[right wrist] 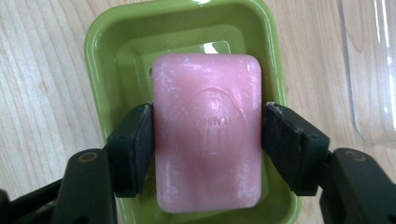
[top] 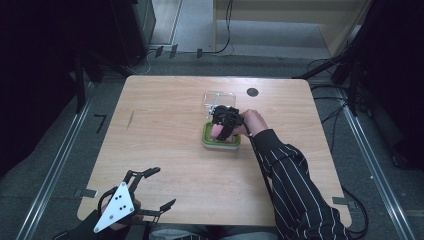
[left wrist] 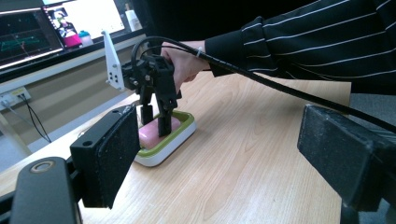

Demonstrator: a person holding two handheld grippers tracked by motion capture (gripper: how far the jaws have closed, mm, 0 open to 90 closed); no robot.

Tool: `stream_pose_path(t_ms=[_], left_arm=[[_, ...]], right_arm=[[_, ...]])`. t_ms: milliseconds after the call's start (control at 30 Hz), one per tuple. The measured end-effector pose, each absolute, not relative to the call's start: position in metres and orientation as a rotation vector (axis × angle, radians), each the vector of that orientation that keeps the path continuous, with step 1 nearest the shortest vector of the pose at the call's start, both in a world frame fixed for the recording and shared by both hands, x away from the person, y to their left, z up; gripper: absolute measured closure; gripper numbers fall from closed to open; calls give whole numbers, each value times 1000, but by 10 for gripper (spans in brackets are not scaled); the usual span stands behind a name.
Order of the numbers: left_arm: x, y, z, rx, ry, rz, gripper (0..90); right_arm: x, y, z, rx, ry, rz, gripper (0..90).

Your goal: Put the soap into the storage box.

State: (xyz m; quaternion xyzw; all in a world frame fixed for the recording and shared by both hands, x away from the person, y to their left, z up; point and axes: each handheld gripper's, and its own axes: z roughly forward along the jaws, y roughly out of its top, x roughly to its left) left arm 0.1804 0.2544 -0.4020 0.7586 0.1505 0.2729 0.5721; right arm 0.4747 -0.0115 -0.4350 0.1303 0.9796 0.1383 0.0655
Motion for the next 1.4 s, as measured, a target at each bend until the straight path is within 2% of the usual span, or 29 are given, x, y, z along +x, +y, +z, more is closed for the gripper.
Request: stream_pose_path(t_ms=[133,167,400,733,1000,1400], left_arm=[[180,254,-402,1778,356,640,135],[180,254,-402,1778,355,641,136],[181,253,-402,1777,346,638,136],[181,252,-402,1777,341,636,136],[181,252,-402,1778,340,636,136],[182,251,-402,1781,341,635,135]], right_arm=[[473,-12,-432,411,2951,399,317],[472,-12,-429,424,2943,393,274],[463,-13,-420,463,2933,345,151],[451,-17,-408,516,2932,318,134],[435,-26,-404,582,2918,242,71],[409,-44,-395,635,2891,217,63]])
